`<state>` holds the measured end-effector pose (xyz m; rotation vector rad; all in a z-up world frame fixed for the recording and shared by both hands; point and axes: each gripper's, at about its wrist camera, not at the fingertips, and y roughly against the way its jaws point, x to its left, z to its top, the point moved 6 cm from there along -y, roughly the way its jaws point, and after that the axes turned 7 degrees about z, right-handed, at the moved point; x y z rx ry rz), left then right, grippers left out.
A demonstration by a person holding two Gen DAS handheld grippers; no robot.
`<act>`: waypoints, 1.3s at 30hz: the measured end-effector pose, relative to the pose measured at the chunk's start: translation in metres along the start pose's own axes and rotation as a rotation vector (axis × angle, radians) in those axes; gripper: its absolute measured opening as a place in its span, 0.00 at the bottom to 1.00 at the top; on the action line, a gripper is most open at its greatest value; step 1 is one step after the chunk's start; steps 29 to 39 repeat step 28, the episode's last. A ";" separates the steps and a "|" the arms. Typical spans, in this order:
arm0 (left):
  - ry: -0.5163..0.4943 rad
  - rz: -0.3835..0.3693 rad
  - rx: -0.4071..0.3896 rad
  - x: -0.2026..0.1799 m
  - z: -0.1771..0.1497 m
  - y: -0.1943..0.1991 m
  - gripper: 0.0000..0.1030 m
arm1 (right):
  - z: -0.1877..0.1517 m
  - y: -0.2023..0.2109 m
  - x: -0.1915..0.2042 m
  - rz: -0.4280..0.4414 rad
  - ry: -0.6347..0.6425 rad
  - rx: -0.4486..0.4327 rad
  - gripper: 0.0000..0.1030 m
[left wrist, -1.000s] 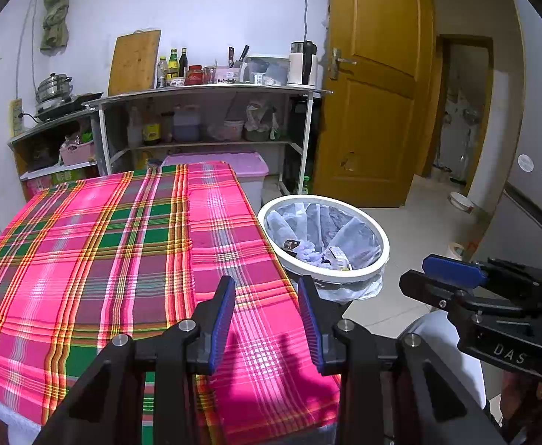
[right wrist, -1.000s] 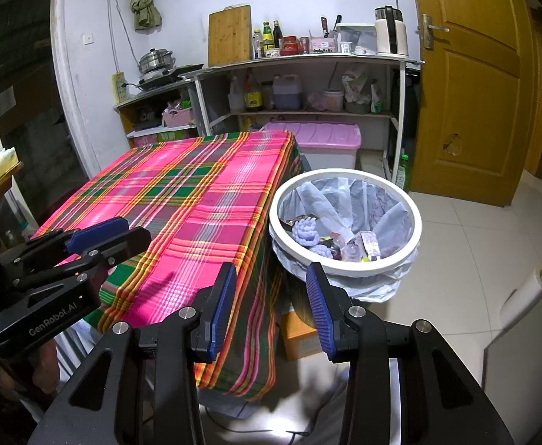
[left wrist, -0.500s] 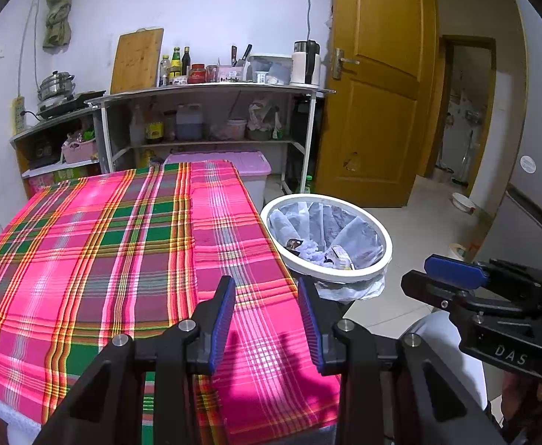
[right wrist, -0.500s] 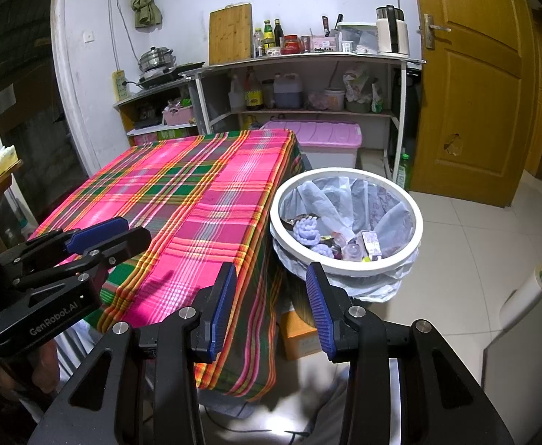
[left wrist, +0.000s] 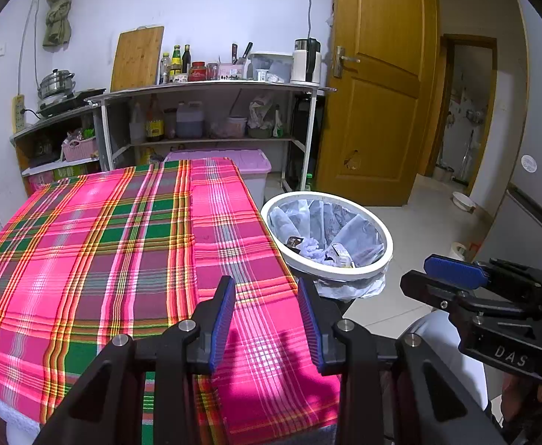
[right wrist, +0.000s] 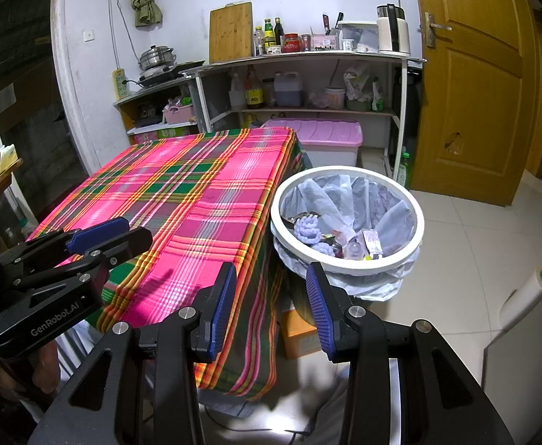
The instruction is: Collect trash
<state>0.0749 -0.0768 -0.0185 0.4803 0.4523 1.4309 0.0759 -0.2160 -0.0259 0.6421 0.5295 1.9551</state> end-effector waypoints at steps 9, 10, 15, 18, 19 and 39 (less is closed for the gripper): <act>0.000 0.002 0.000 0.000 0.000 0.000 0.34 | 0.000 0.000 0.000 0.000 0.001 0.000 0.39; 0.001 0.001 0.001 0.000 0.000 0.000 0.34 | 0.000 0.000 0.000 0.000 0.000 0.000 0.39; 0.002 0.003 0.007 0.000 -0.002 -0.003 0.34 | 0.000 0.000 0.000 0.000 0.001 0.002 0.39; 0.004 0.005 0.014 0.000 -0.004 -0.004 0.34 | 0.000 0.000 0.000 0.000 0.000 0.002 0.39; 0.004 0.005 0.014 0.000 -0.004 -0.004 0.34 | -0.001 0.000 -0.001 0.000 0.000 0.002 0.39; 0.000 0.007 0.006 -0.003 -0.002 -0.005 0.34 | 0.000 0.000 0.000 0.000 0.001 0.002 0.39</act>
